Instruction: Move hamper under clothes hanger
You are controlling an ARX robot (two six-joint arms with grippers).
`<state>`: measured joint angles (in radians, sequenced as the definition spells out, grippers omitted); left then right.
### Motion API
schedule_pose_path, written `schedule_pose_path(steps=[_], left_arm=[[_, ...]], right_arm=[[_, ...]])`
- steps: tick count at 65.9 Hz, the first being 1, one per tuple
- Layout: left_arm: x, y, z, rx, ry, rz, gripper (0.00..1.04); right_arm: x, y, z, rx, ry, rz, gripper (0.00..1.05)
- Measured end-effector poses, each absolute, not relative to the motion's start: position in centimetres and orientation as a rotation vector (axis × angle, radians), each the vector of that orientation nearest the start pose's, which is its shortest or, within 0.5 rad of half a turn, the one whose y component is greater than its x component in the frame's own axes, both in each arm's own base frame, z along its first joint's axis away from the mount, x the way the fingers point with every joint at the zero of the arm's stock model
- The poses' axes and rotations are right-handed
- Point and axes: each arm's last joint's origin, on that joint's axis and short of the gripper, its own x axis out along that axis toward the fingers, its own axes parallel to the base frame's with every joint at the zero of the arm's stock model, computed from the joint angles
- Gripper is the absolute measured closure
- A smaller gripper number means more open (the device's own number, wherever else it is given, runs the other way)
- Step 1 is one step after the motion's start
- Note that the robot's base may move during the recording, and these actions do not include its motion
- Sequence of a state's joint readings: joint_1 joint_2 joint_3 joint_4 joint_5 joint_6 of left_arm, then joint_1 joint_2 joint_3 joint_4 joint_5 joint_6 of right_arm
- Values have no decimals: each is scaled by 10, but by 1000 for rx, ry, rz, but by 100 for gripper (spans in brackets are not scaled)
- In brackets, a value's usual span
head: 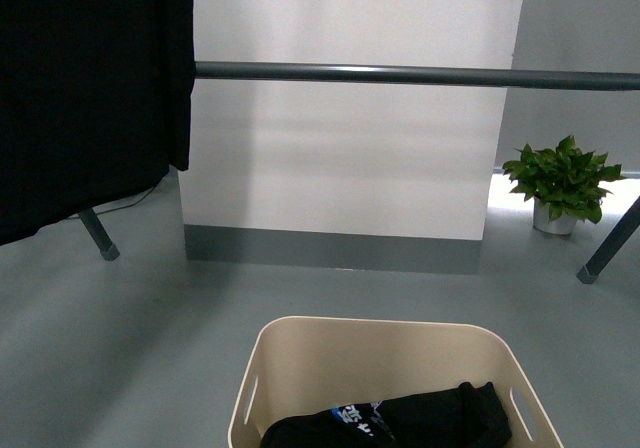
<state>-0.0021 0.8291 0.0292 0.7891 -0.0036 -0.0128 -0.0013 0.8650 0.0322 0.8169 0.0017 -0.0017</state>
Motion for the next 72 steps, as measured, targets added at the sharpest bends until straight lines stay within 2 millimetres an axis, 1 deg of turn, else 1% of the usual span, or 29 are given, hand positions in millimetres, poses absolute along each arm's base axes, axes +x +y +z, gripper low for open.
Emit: schedule_pose_path(steps=[9, 24, 72], left_arm=[[143, 0, 165, -13, 4, 2, 101], [133, 0, 170, -13, -10, 1, 101], [110, 0, 173, -13, -22, 1, 101]], right_arm=[[145, 0, 163, -2, 14, -3, 102], [134, 0, 165, -2, 5, -3, 102], [111, 0, 168, -2, -9, -3, 102]])
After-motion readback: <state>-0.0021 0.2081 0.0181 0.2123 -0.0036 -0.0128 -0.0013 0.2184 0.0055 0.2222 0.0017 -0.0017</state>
